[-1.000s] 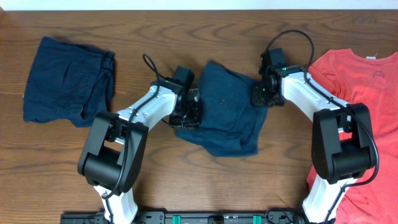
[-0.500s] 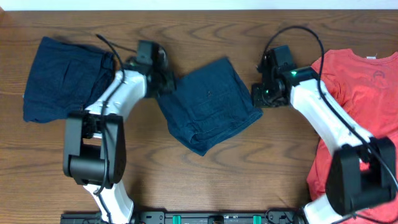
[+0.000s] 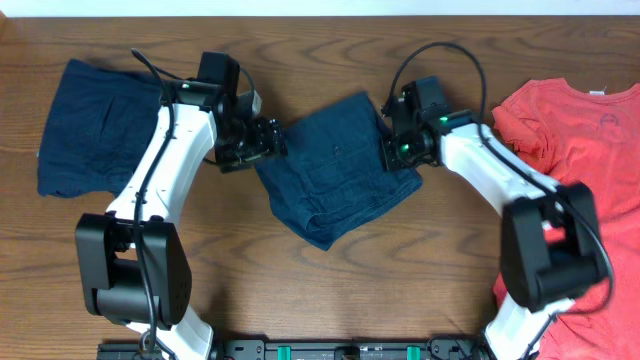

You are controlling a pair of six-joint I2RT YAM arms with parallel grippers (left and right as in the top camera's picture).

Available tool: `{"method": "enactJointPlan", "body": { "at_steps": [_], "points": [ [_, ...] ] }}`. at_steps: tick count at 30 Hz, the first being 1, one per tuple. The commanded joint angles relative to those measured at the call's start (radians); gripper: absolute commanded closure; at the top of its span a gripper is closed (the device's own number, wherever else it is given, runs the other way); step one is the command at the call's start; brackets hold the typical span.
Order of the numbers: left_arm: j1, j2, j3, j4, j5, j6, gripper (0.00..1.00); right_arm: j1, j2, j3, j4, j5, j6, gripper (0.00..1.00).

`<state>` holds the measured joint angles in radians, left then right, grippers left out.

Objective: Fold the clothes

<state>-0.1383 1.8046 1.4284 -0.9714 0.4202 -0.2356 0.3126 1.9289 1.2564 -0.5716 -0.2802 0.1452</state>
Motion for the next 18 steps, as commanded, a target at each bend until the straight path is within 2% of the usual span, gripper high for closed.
{"method": "enactJointPlan", "body": {
  "at_steps": [1, 4, 8, 12, 18],
  "points": [
    [0.003, 0.004, -0.069, 0.014, 0.010, -0.003, 0.15, 0.012, 0.069, 0.002, 0.008, -0.013, -0.011, 0.98],
    [0.003, 0.006, -0.153, 0.089, 0.010, -0.033, 0.11, 0.013, 0.104, 0.002, -0.003, -0.013, -0.011, 0.99],
    [0.003, 0.006, -0.277, 0.225, 0.031, -0.134, 0.02, 0.013, 0.113, 0.002, -0.014, -0.012, -0.011, 0.98],
    [0.002, 0.006, -0.384, 0.399, 0.153, -0.211, 0.01, 0.013, 0.113, 0.002, -0.016, -0.013, -0.011, 0.98],
    [-0.005, 0.006, -0.517, 0.654, 0.201, -0.408, 0.02, 0.016, 0.113, 0.002, -0.019, -0.013, -0.011, 0.98]
  ]
}}
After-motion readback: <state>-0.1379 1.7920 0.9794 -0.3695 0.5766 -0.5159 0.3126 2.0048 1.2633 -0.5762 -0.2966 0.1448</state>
